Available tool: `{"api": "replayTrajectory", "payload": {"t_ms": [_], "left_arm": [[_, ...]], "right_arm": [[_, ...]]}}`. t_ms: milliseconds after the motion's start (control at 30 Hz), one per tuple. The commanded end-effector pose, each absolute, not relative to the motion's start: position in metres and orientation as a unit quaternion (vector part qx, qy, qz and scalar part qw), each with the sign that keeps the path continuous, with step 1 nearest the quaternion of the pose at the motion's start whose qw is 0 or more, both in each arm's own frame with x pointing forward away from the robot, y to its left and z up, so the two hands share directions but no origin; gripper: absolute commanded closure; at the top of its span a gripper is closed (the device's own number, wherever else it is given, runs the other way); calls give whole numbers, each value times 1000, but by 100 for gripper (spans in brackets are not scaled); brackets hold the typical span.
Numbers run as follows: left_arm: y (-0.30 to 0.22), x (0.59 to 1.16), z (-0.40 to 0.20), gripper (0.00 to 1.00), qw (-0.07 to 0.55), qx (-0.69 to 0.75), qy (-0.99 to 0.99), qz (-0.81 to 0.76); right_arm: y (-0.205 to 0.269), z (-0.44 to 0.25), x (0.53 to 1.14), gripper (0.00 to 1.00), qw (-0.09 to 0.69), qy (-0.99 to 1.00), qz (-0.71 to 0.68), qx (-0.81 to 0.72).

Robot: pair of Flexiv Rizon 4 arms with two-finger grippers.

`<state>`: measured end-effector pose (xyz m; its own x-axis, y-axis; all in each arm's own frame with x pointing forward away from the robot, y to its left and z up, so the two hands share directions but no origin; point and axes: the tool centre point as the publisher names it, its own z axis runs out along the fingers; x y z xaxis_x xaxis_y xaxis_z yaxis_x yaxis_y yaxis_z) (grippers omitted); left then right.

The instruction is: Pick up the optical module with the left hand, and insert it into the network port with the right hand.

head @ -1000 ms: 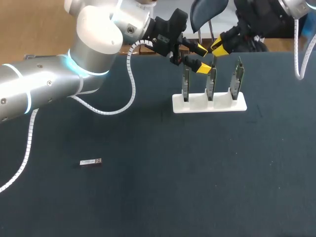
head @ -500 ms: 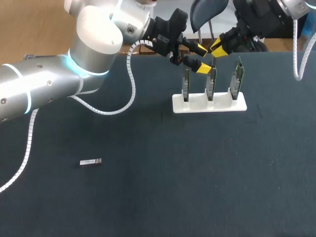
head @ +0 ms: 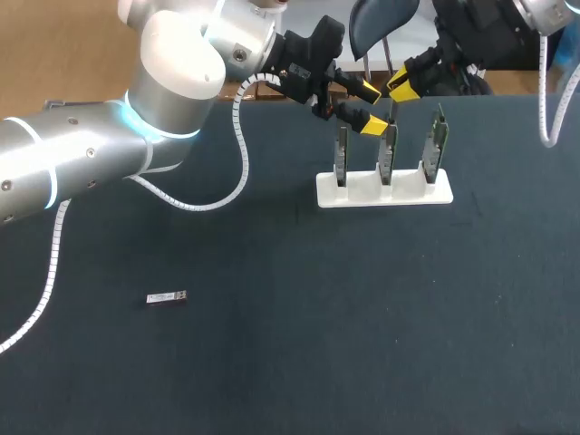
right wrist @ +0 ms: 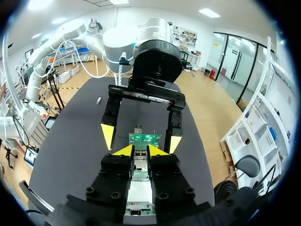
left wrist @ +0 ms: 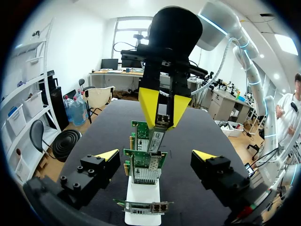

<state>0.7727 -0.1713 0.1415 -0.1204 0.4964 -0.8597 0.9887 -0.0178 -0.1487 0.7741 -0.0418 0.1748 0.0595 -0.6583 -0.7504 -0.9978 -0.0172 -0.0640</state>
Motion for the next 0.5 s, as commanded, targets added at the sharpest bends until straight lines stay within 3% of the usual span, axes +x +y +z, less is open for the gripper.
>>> {"api": "replayTrajectory", "payload": {"t_ms": [33,500], "left_arm": [[-172,774,142,0,304,590,630,-403],[-172,774,142,0,304,590,630,-403]], "right_arm": [[-42,175,774,100,311,628,273,-659],[-48,181,768,100,320,628,264,-659]]}}
